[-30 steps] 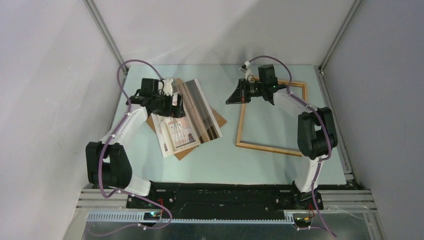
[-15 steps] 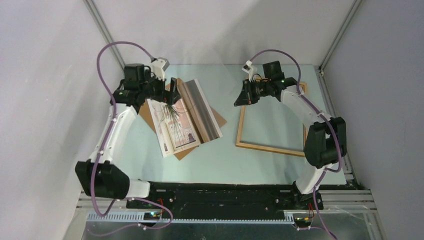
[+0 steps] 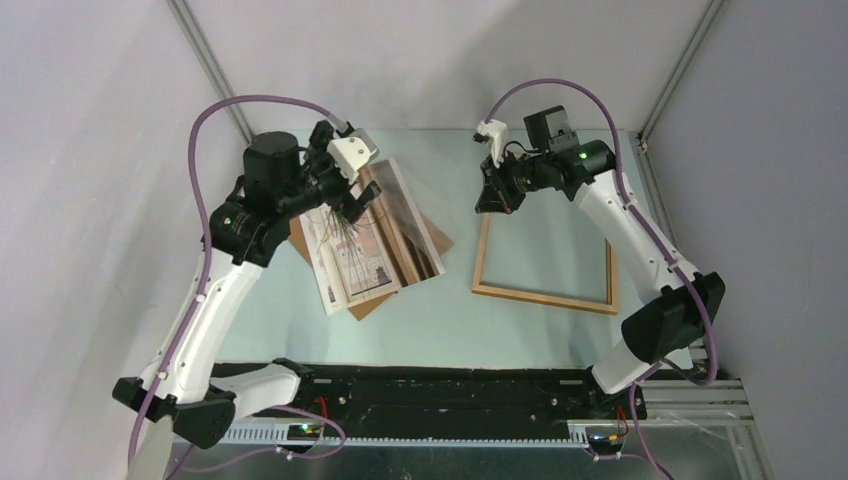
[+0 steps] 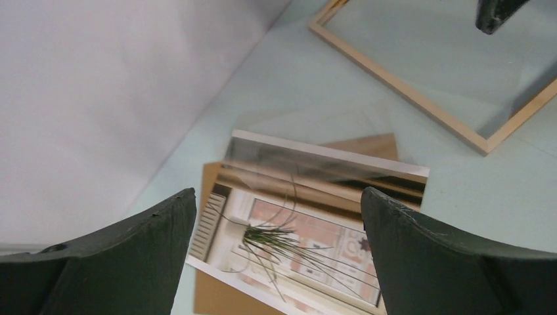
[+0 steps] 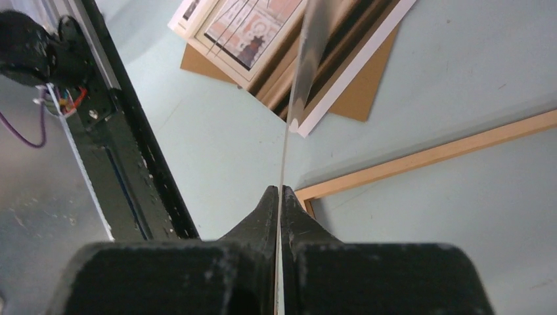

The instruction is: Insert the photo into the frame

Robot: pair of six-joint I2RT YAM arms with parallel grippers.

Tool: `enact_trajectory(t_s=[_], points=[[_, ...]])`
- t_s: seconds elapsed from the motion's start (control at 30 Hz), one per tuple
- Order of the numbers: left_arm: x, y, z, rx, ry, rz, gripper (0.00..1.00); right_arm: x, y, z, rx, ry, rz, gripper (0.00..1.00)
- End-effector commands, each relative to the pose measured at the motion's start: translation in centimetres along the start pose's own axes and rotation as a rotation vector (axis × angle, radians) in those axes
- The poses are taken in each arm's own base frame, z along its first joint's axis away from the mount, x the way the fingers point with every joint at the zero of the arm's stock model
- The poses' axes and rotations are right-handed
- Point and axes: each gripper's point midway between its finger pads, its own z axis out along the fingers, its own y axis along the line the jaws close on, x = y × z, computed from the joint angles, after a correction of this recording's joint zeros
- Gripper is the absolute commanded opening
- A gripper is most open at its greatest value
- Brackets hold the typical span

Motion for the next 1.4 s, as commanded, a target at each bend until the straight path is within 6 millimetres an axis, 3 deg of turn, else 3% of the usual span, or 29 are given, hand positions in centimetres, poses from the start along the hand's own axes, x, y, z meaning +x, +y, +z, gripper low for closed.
enact_trajectory(t_s=[0.0, 0.3, 0.5, 0.8, 1.2, 1.37], points=[[-2.9, 1.1, -1.6, -0.069, -0.038, 0.173, 1.0, -1.5, 2.2, -3.0, 0.063, -0.008, -0.203, 0.0], [-3.6, -2.6, 0.2, 0.066, 0.01, 0.419, 1.0, -1.4, 4.2, -4.7, 0.129, -0.025, -0.367, 0.0], [-3.4, -6.1, 0.6, 0.246, 0.022, 0.428, 1.0, -0.8, 4.6, -5.0, 0.17, -0.061, -0.421, 0.0], [-1.9, -9.6, 1.7, 0.428, 0.088, 0.373, 0.99, -0.3, 5.3, -5.3, 0.197, -0.114, -0.484, 0.0], [0.3, -11.3, 4.2, 0.566, 0.234, 0.351, 0.87, -0.4, 5.8, -5.7, 0.22, -0.138, -0.554, 0.0], [0.9, -11.9, 4.2, 0.598, 0.255, 0.34, 0.74, -0.2, 5.7, -5.8, 0.232, -0.136, -0.557, 0.0]])
